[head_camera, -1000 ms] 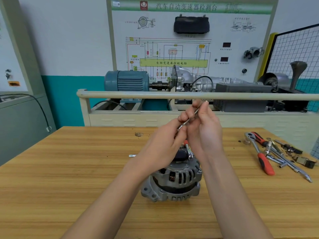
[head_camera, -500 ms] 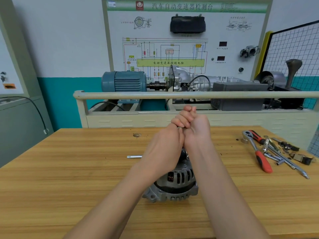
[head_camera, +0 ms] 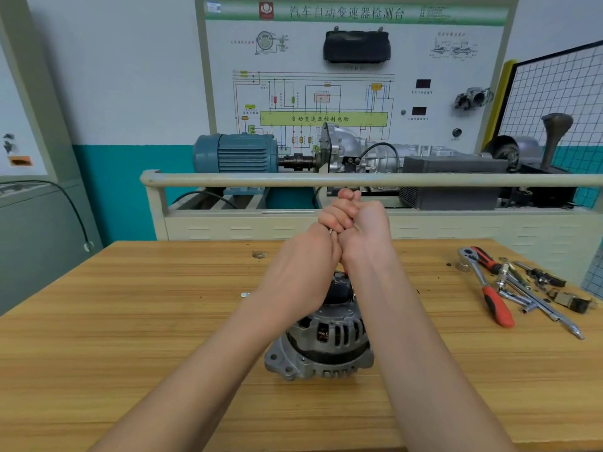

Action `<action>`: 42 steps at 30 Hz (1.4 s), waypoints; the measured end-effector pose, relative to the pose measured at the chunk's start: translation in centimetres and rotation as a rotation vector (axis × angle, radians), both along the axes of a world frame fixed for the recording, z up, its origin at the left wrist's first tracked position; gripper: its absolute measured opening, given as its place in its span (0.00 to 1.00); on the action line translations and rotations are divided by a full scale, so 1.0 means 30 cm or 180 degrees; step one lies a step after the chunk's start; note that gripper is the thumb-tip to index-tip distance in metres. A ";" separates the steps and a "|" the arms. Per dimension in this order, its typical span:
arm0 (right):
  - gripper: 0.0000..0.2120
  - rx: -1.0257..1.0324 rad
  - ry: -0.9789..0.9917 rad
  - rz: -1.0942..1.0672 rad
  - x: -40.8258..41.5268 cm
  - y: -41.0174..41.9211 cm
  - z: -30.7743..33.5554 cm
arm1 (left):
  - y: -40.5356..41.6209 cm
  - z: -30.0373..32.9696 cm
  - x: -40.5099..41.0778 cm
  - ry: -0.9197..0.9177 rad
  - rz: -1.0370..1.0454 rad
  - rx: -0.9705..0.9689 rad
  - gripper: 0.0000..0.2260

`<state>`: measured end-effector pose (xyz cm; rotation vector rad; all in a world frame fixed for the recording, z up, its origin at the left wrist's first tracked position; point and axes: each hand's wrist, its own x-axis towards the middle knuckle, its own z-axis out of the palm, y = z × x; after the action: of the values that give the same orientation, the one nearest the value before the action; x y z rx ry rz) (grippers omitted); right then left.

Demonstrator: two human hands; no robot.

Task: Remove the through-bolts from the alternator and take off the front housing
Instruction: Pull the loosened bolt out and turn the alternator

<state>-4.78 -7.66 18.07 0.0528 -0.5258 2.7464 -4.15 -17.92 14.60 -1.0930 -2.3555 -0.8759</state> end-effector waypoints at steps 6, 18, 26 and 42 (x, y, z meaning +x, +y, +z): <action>0.19 -0.0122 0.0155 0.0127 0.007 -0.008 0.005 | -0.001 0.023 -0.012 -0.1316 -0.0806 0.0784 0.17; 0.15 -0.0420 0.0519 0.0049 0.029 -0.028 0.012 | -0.005 0.006 -0.013 -0.0416 -0.0592 0.0515 0.14; 0.17 0.1182 0.0711 -0.0304 0.092 -0.014 0.004 | -0.014 0.032 0.004 -0.0980 -0.1183 0.0851 0.14; 0.16 0.2038 0.0655 -0.0519 0.132 -0.016 -0.032 | 0.009 0.016 0.019 -0.1238 -0.1074 0.0844 0.11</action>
<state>-0.83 -8.14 17.12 0.4192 -1.2571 2.2755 -3.59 -17.67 15.07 -1.3227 -2.2820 -1.5997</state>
